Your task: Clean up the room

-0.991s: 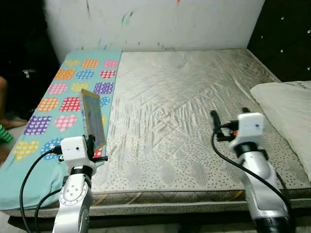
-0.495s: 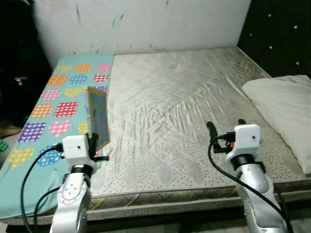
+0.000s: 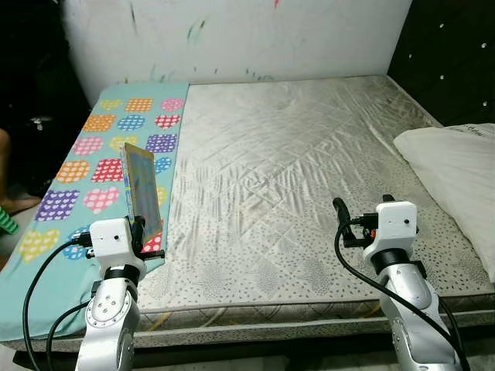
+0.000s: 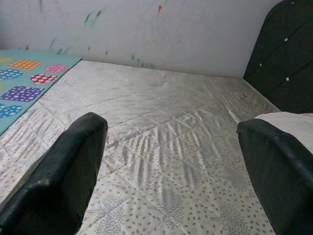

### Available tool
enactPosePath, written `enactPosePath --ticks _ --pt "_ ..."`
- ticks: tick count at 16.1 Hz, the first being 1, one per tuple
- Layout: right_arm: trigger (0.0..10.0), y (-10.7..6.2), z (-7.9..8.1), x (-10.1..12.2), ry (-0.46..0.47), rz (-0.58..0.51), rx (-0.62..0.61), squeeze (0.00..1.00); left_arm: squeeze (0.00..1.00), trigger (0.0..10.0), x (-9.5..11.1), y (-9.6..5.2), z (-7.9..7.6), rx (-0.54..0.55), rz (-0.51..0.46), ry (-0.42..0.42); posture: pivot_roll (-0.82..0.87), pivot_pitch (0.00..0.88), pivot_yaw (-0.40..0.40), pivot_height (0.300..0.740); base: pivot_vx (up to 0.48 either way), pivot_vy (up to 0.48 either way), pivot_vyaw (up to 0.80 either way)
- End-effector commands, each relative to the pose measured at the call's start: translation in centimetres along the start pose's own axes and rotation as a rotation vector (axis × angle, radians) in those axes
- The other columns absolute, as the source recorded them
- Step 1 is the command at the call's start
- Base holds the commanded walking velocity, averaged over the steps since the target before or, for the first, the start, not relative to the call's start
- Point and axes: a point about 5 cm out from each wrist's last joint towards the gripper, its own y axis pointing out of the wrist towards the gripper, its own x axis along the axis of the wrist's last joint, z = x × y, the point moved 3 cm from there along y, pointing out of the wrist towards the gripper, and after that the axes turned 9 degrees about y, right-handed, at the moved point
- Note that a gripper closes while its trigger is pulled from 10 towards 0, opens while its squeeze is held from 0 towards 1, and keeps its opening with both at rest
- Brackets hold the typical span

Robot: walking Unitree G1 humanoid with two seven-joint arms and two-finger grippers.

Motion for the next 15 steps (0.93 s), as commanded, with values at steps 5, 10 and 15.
enactPosePath --ticks 5,10,15 --pt "10.0 0.0 0.0 0.2 0.003 -0.007 0.007 0.00 0.00 10.0 1.7 0.3 0.2 0.002 -0.067 0.008 -0.22 0.000 0.030 0.740 0.000 0.000 0.00" --pt "10.0 0.0 0.0 0.2 0.003 -0.007 0.007 0.00 0.00 10.0 1.7 0.3 0.2 0.002 -0.067 0.008 -0.22 0.000 0.030 0.740 0.000 0.000 0.00" --pt "10.0 2.5 2.1 0.5 0.047 -0.017 0.060 0.00 0.00 10.0 2.3 0.0 1.1 0.036 -0.073 -0.018 -0.13 0.000 0.026 0.740 0.000 0.000 -0.64"
